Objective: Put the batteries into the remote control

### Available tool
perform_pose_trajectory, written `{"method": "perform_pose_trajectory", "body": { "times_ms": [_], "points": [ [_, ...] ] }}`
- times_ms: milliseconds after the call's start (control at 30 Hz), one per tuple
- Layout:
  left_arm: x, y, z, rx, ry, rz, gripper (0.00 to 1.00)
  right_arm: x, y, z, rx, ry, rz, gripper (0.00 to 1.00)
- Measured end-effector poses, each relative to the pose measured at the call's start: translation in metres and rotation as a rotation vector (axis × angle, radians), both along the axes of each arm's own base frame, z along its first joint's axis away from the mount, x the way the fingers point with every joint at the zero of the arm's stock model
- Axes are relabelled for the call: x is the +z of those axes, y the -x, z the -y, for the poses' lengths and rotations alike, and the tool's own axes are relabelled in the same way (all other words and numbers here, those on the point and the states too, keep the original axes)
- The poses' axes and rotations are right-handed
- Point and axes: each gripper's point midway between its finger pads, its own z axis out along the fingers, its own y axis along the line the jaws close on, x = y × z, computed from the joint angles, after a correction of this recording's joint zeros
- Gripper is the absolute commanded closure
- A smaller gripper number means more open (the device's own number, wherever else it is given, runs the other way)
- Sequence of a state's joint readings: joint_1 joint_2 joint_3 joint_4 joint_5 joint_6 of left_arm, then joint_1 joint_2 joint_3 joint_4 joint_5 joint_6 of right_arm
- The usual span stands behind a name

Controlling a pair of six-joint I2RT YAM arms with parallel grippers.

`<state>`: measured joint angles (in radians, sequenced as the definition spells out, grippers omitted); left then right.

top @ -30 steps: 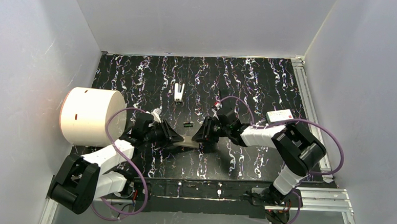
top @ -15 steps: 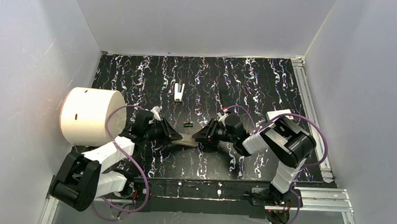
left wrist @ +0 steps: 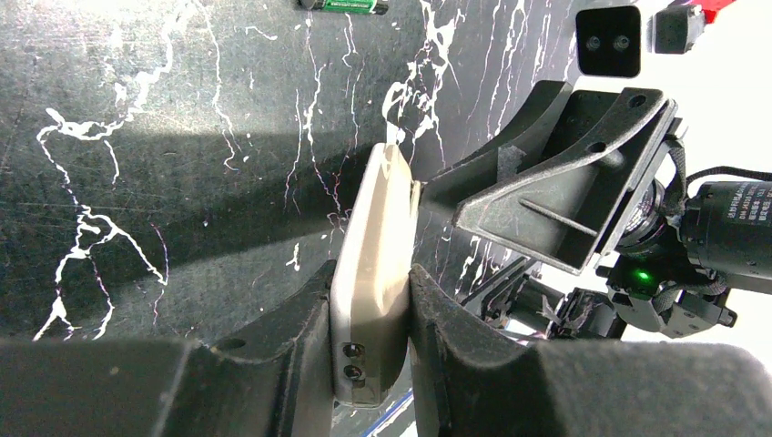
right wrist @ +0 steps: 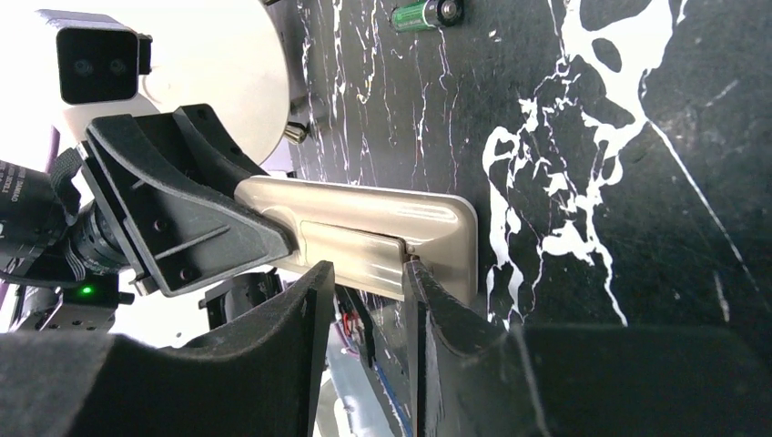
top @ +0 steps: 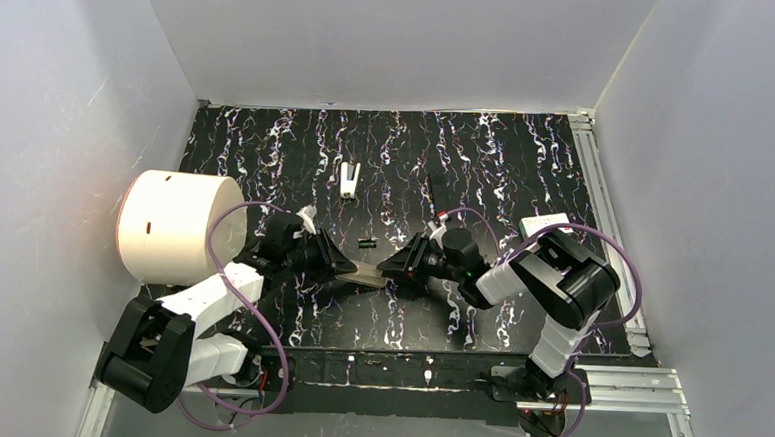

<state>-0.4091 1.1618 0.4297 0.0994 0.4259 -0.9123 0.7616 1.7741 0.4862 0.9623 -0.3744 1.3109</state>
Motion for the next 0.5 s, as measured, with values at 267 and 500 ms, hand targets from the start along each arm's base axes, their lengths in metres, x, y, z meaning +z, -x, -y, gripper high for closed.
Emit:
{"method": "perform_pose_trajectory", "body": {
  "times_ms": [267,500],
  "points": [
    [0.000,0.001,-0.001,-0.005,-0.015,-0.003,1.00,0.010,-0.002,0.006,-0.015,-0.027,0.010,0.58],
    [0.001,0.000,-0.001,-0.011,-0.032,-0.001,1.00,0.024,-0.008,0.015,-0.033,-0.030,0.026,0.58]
  ]
}}
